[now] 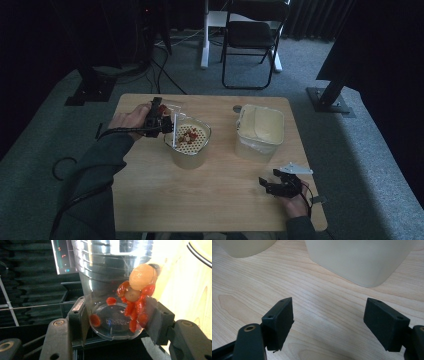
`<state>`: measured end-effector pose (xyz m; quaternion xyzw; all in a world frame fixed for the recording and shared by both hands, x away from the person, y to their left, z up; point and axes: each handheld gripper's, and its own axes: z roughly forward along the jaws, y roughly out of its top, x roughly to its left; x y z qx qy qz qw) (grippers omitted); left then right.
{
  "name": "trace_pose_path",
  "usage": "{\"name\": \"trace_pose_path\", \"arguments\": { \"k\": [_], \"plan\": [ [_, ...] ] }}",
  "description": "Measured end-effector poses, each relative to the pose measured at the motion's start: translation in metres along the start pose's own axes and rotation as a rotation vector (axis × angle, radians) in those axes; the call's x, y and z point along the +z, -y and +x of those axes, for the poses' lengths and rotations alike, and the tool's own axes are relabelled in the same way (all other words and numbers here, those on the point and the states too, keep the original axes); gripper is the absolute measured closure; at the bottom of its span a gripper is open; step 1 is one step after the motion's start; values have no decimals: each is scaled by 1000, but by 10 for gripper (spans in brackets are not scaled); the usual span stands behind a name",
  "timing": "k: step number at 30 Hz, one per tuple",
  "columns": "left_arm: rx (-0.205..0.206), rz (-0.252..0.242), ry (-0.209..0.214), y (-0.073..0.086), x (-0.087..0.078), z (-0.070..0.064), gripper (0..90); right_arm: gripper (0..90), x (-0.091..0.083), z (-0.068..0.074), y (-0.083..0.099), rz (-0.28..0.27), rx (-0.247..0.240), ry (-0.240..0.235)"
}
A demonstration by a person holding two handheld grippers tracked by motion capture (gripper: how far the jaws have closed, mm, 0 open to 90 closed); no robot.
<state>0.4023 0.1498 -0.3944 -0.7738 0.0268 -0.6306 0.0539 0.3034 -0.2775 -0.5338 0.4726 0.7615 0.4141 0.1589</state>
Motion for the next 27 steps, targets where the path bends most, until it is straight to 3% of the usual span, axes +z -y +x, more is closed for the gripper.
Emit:
{"name": "trace_pose_path", "arguments": {
  "k": [1, 3, 4, 6, 10, 14, 21, 22, 23, 24, 25, 27],
  "plan": [
    [26, -6, 8, -1, 0, -2, 435, 235, 0, 0, 0, 0, -1, 1],
    [28, -6, 9, -3, 0, -4, 436, 235, 0, 0, 0, 1, 1, 1],
    [57, -9, 12, -4, 0, -6, 436, 235, 0, 0, 0, 1, 2, 1],
    [22, -6, 11, -3, 1, -5, 436, 235, 0, 0, 0, 0, 0, 1],
    [47, -8, 25, -4, 1, -8, 437, 235, 0, 0, 0, 2, 1, 2],
    [24, -8, 15, -3, 0, -7, 438, 235, 0, 0, 0, 2, 0, 3],
    [23, -9, -2, -4, 0, -7, 439, 235, 0, 0, 0, 3, -1, 3],
    [71, -16, 1, -6, -1, -11, 439, 235, 0, 0, 0, 2, 0, 2],
    [72, -22, 5, -6, 0, -11, 439, 235, 0, 0, 0, 2, 0, 3],
    [15, -18, 10, -5, 0, -6, 439, 235, 0, 0, 0, 2, 1, 3],
    [6, -14, 1, -5, 0, -4, 439, 235, 0, 0, 0, 3, 2, 3],
    [47, -18, 9, -7, 0, -7, 439, 235, 0, 0, 0, 2, 0, 3]
  ]
}}
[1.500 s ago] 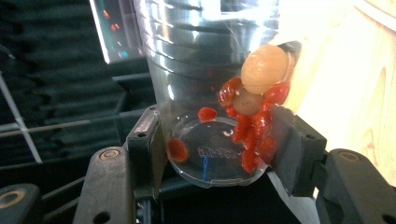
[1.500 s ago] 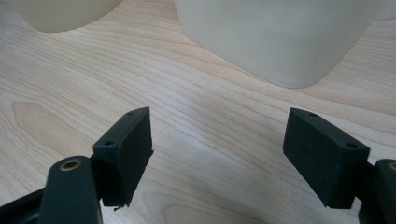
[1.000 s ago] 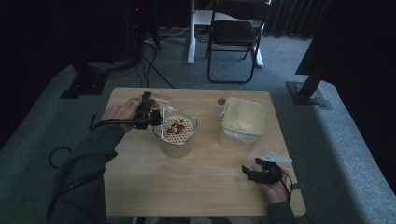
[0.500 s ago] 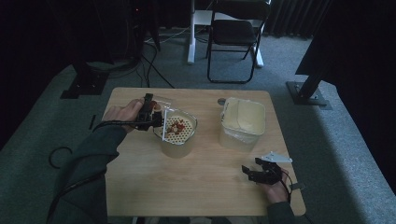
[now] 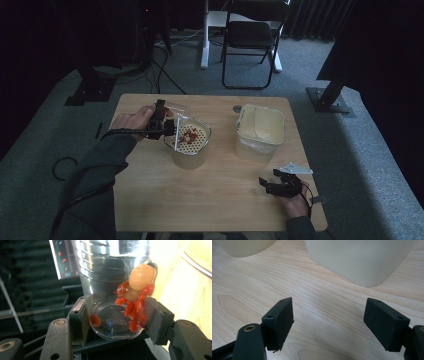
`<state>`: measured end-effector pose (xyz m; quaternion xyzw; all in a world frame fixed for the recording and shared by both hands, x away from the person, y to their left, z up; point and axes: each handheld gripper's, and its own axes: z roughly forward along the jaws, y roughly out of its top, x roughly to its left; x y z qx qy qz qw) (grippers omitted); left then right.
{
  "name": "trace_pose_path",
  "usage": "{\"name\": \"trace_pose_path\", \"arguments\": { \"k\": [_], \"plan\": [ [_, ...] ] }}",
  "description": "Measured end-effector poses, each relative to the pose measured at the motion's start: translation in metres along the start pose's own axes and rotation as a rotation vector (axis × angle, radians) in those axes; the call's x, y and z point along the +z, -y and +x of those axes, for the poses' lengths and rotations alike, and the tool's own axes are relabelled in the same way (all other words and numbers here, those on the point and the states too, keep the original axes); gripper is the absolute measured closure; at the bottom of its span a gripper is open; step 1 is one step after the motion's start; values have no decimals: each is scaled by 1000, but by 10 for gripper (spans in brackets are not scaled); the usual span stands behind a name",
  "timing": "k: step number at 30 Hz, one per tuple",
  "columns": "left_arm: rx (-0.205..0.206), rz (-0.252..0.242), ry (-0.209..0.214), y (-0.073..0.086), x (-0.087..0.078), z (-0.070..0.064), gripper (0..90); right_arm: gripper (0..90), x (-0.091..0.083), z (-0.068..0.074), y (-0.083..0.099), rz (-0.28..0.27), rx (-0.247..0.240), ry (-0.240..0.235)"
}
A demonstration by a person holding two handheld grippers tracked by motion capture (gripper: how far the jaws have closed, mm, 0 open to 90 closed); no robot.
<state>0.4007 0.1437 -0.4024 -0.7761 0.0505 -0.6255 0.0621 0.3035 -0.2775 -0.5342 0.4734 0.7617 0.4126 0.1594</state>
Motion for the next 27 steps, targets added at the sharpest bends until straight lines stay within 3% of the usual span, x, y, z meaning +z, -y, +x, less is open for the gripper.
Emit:
{"name": "trace_pose_path", "arguments": {
  "k": [2, 3, 4, 8, 14, 15, 17, 18, 19, 21, 22, 23, 24, 26, 27],
  "plan": [
    [-23, -7, -1, 0, -1, 0, 439, 235, 0, 0, 0, 0, 2, 0],
    [-17, -5, -11, -1, -1, 0, 439, 235, 0, 0, 0, 0, 2, -1],
    [1, -9, 4, -2, -1, -2, 439, 235, 0, 0, 0, 0, 0, 0],
    [-23, -8, 0, 0, 0, -2, 440, 235, 0, 0, 0, 1, -1, 1],
    [-42, 12, 40, 3, 0, 0, 441, 234, 1, 0, 0, 1, 0, 2],
    [-65, 17, 43, 3, 1, 2, 440, 235, 1, 0, 0, 2, -1, 3],
    [-10, 14, 35, 2, 0, -2, 440, 235, 1, 0, 0, 3, 2, 3],
    [-10, 14, 45, 2, 1, -2, 440, 234, 1, 0, 0, 3, 1, 3],
    [-58, 17, 49, 3, 1, 1, 440, 235, 1, 0, 0, 4, 0, 2],
    [-12, 15, 35, 3, 1, -2, 441, 235, 1, 0, 0, 3, 0, 3],
    [-61, 13, 45, 3, 0, 2, 440, 235, 1, 0, 0, 2, 0, 3],
    [-55, 12, 39, 2, 0, 1, 441, 235, 1, -1, 0, 3, 1, 4],
    [-11, 8, 42, 1, -1, -1, 441, 235, 1, -1, 0, 3, 2, 5],
    [-72, 8, 45, 1, 0, 4, 442, 235, 1, -1, 0, 5, 1, 4],
    [-11, 2, 49, -1, 0, 0, 443, 234, 1, 0, 0, 5, -1, 4]
  ]
}}
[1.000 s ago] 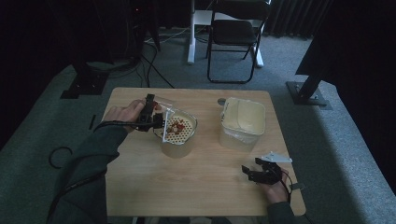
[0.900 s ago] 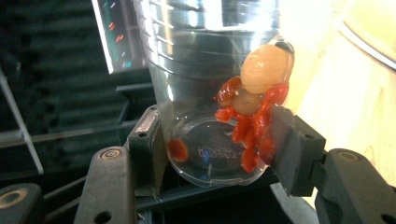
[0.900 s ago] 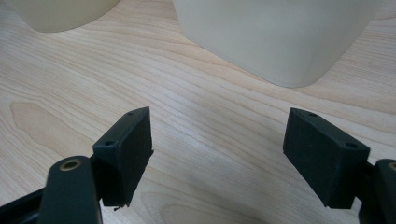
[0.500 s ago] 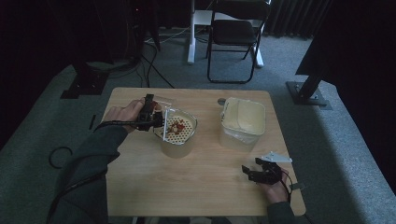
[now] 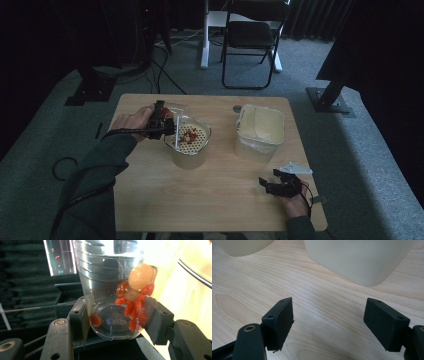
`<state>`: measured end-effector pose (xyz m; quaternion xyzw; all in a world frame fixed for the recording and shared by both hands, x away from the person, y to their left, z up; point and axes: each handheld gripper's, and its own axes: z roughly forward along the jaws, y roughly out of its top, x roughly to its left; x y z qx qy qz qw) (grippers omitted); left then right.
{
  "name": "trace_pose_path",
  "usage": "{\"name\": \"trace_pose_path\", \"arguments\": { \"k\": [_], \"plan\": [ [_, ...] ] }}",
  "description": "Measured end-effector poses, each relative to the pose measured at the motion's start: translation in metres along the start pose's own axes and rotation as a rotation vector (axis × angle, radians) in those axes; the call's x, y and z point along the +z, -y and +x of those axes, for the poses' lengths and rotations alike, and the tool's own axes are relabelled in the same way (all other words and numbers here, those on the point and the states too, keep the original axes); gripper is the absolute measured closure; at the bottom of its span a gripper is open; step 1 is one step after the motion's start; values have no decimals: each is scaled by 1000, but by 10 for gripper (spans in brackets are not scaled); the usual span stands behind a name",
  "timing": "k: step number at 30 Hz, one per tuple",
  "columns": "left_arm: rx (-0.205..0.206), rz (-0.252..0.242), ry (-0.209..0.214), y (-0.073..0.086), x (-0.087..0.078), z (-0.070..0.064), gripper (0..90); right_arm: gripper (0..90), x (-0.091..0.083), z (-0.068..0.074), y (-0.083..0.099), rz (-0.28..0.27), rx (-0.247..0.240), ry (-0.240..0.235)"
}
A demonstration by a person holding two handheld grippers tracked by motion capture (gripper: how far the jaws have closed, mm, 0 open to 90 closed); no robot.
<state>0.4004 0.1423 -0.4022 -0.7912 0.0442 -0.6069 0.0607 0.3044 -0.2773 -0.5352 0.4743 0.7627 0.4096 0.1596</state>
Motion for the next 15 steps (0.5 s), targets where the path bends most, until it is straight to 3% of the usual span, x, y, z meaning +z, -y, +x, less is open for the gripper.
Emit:
{"name": "trace_pose_path", "arguments": {
  "k": [2, 4, 5, 6, 7, 9, 10, 11, 12, 14, 15],
  "plan": [
    [-35, -6, 1, -2, 0, 3, 443, 235, 0, 0, 0, -1, -1, 0],
    [11, -8, 3, -4, -1, 0, 443, 234, -1, 0, 0, -4, 1, 0],
    [-7, -7, -6, -4, 0, 1, 443, 234, -1, 0, 0, -5, 3, 0],
    [3, -2, -5, -5, 0, 1, 443, 235, -1, 0, 0, -4, 3, 1],
    [38, -7, 0, -6, 0, -3, 443, 234, -1, -1, 0, -5, 6, 2],
    [-4, -1, -5, -5, 0, 1, 443, 234, -1, -1, 0, -5, 5, 1],
    [43, -5, -8, -6, 0, -4, 443, 234, -1, -1, 0, -4, 5, 2],
    [57, -15, -3, -6, -1, -5, 443, 234, -1, 0, 0, -4, 6, 0],
    [-1, -9, -2, -4, -1, 0, 442, 234, -1, 0, 0, -3, 2, 1],
    [51, -15, -7, -5, -3, -4, 443, 235, 0, 0, 0, -2, 3, 1],
    [28, -9, -16, -4, -2, -3, 443, 235, 0, 0, 0, -2, 2, 0]
  ]
}}
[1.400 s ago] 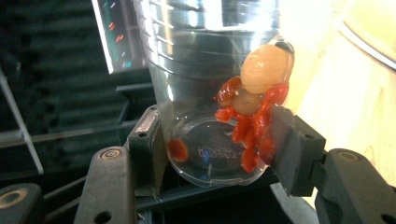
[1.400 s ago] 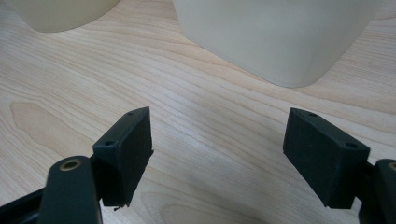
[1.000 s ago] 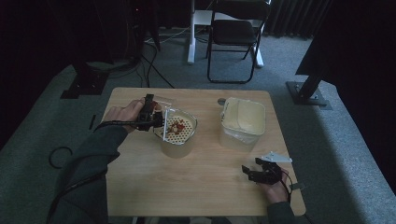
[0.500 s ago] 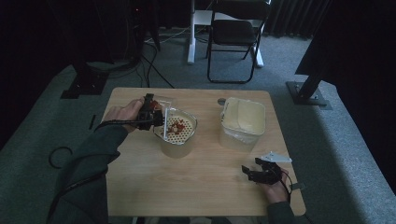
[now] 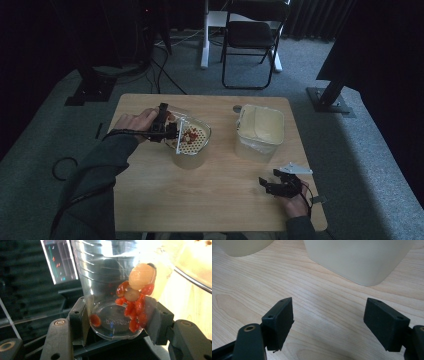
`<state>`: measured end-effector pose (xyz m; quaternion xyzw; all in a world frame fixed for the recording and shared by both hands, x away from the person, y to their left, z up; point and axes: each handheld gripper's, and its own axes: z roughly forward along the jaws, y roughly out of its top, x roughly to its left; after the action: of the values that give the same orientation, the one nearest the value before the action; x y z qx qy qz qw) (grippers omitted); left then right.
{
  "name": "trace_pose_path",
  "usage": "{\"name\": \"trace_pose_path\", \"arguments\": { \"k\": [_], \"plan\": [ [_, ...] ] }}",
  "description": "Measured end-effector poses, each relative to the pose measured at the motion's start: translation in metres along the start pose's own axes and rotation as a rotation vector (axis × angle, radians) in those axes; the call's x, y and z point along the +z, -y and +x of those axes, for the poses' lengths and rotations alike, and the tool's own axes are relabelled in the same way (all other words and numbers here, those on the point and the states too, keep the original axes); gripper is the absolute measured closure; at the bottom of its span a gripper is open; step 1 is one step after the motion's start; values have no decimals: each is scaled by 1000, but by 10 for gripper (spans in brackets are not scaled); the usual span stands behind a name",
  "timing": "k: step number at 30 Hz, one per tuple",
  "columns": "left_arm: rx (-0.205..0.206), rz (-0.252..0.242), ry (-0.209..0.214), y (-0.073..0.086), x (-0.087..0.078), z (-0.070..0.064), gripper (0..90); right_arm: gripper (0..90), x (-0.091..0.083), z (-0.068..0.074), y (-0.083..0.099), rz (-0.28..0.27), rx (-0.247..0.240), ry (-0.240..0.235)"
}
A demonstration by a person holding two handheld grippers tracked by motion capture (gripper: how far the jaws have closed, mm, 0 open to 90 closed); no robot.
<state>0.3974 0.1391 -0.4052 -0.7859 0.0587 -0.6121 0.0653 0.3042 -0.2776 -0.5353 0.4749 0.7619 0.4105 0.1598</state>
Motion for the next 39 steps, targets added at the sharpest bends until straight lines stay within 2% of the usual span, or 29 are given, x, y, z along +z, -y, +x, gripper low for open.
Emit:
{"name": "trace_pose_path", "arguments": {
  "k": [2, 3, 5, 7, 8, 10, 12, 15, 16, 17, 19, 23, 27, 31, 37, 39],
  "plan": [
    [20, -10, 0, 0, -2, -2, 442, 234, 1, 0, 0, 3, 0, 2],
    [-9, -10, 2, 1, -2, -1, 442, 234, 0, 0, 0, 2, 1, 1],
    [-43, -14, 29, 1, -2, 1, 441, 234, 0, 1, 0, 2, -2, 2],
    [-129, -24, 66, 4, -1, 6, 439, 234, 1, 1, 0, 3, 0, 2],
    [-193, -37, 81, 6, -1, 9, 439, 235, 1, 1, 0, 2, -1, 2],
    [-266, -58, 110, 9, 0, 11, 438, 234, 0, 1, 0, -2, 1, 1],
    [-284, -65, 118, 9, -1, 9, 437, 234, 0, 0, 0, -3, 4, 3],
    [-374, -92, 166, 10, 0, 9, 436, 235, -1, 0, -1, -7, 3, 4],
    [-374, -92, 166, 10, 0, 9, 436, 234, -1, 0, -1, -9, 2, 4],
    [-467, -119, 202, 13, 0, 11, 435, 235, -2, 0, -1, -12, 3, 3],
    [-554, -148, 230, 16, 1, 14, 435, 234, -2, 0, -1, -14, 1, 3],
    [-665, -190, 275, 17, -1, 20, 434, 233, -3, 4, -4, -20, 3, -1],
    [-757, -240, 318, 17, 0, 28, 433, 232, -10, 13, -16, -58, -26, -9],
    [-832, -278, 355, 15, 0, 34, 432, 239, -15, 24, -32, -97, -59, -21],
    [-918, -349, 400, 8, -1, 40, 431, 272, -22, 39, -65, -159, -111, -31],
    [-943, -371, 410, 4, -1, 41, 431, 336, -26, 44, -79, -186, -126, -40]
  ]
}}
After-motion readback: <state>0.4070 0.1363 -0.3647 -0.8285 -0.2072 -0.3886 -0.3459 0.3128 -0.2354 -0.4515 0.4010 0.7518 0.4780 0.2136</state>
